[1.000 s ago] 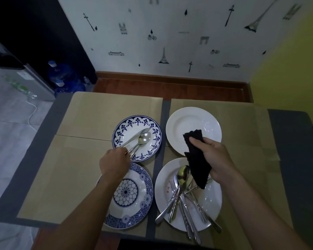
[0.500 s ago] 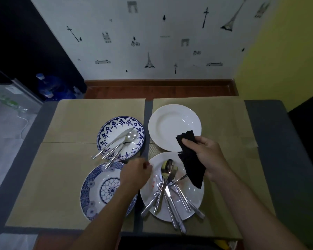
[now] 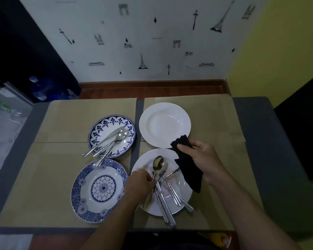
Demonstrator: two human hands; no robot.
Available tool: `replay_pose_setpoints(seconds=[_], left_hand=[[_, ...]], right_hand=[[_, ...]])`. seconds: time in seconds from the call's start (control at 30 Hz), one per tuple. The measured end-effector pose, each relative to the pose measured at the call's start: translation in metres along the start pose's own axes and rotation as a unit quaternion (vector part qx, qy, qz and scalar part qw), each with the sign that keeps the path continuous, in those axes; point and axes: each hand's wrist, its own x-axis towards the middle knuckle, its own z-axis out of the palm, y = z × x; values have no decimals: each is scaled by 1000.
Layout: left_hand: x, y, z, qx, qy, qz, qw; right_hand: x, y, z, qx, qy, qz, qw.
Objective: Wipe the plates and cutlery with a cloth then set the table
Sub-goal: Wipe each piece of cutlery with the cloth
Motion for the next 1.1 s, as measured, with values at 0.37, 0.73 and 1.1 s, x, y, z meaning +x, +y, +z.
replay_pose_setpoints(seconds=[0.37, 0.73, 1.1], left_hand=[[-6, -8, -5, -35, 29, -27, 999], [-5, -4, -11, -43, 42, 1, 998], [-13, 45, -59, -445, -5, 70, 893]], right_hand=[[-2, 3, 3, -9, -20, 3, 1000], [1, 5, 5, -27, -27, -5, 999], [11, 18, 12, -77, 37, -45, 995]])
